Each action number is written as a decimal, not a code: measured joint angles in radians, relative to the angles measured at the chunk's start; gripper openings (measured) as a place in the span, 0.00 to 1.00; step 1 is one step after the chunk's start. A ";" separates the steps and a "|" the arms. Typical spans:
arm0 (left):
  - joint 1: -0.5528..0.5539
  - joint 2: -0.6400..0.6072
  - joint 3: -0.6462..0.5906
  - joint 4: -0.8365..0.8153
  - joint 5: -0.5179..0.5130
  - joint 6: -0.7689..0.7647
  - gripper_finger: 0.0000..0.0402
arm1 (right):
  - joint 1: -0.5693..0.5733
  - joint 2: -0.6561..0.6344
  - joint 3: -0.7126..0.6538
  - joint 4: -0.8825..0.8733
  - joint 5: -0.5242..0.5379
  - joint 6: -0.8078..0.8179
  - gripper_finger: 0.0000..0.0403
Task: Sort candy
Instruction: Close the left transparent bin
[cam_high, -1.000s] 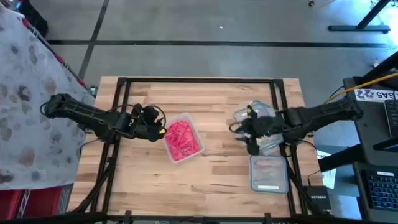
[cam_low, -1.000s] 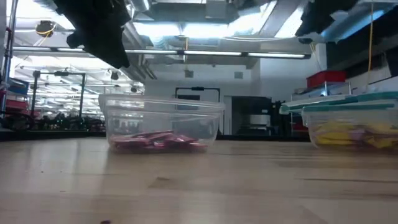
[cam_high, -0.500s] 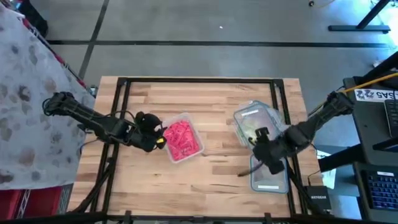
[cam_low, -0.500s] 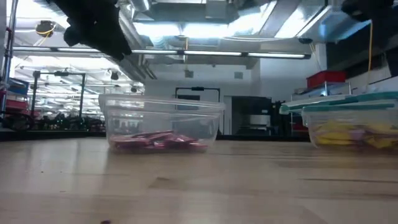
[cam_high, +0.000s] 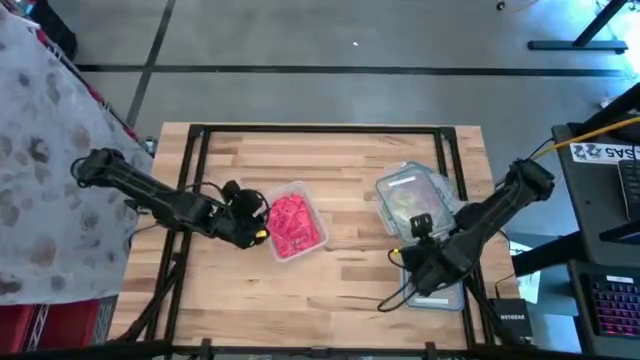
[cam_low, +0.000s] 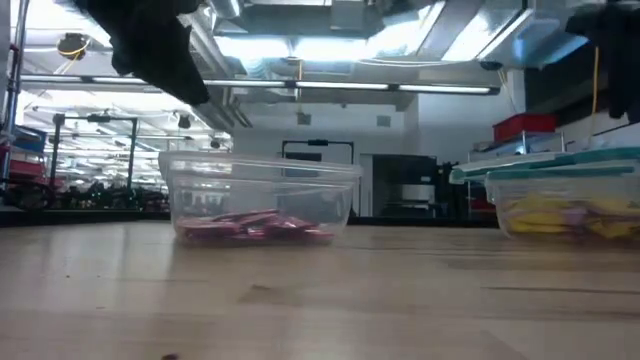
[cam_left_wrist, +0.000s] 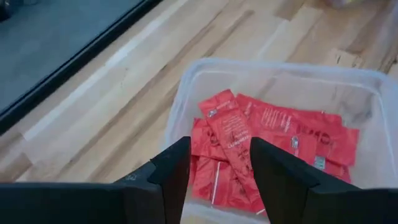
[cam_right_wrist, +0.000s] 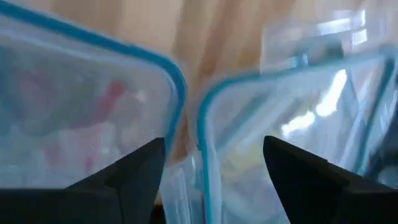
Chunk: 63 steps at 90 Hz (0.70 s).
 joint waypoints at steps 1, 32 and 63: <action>-0.001 0.002 0.000 0.000 0.000 0.003 0.38 | 0.000 0.003 0.000 -0.006 -0.003 0.005 0.65; -0.054 0.029 0.000 0.000 -0.001 0.011 0.38 | 0.016 0.019 -0.001 -0.026 -0.080 0.085 0.65; -0.073 0.029 0.000 0.000 -0.013 0.008 0.38 | 0.088 0.018 -0.102 -0.046 -0.070 0.286 0.64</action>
